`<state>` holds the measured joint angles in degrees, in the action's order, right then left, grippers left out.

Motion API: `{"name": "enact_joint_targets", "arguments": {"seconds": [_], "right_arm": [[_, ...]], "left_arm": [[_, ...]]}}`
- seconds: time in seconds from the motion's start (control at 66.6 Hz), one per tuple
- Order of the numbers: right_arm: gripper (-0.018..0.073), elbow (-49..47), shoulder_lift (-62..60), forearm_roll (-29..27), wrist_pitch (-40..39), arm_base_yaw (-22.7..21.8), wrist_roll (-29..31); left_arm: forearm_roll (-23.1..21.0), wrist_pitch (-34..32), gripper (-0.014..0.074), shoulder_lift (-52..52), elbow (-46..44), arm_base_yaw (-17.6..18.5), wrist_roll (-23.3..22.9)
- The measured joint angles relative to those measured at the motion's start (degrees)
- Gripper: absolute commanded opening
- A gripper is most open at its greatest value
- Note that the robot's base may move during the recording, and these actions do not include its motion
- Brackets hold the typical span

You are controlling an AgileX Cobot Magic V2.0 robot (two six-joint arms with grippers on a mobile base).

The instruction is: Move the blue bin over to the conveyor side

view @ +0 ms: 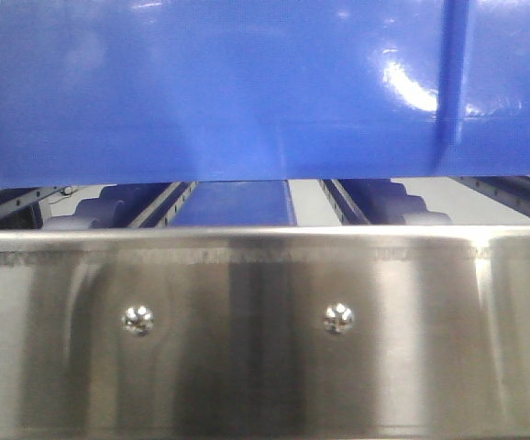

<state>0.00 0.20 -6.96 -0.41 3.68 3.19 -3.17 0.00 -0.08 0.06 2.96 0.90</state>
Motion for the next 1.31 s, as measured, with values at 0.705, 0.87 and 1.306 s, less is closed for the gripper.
{"name": "enact_joint_targets", "arguments": {"seconds": [0.705, 0.87, 1.306], "right_arm": [[-0.0076, 0.00, 0.00, 0.00, 0.00, 0.00, 0.00], [-0.0076, 0.00, 0.00, 0.00, -0.70, 0.00, 0.00], [-0.0071, -1.03, 0.00, 0.00, -4.30, 0.00, -0.14]], "left_arm": [[0.00, -0.55, -0.0008, 0.00, 0.00, 0.00, 0.00], [0.00, -1.56, -0.0008, 0.00, 0.10, 0.00, 0.00], [-0.32, -5.39, -0.0008, 0.00, -0.38, 0.00, 0.00]]}}
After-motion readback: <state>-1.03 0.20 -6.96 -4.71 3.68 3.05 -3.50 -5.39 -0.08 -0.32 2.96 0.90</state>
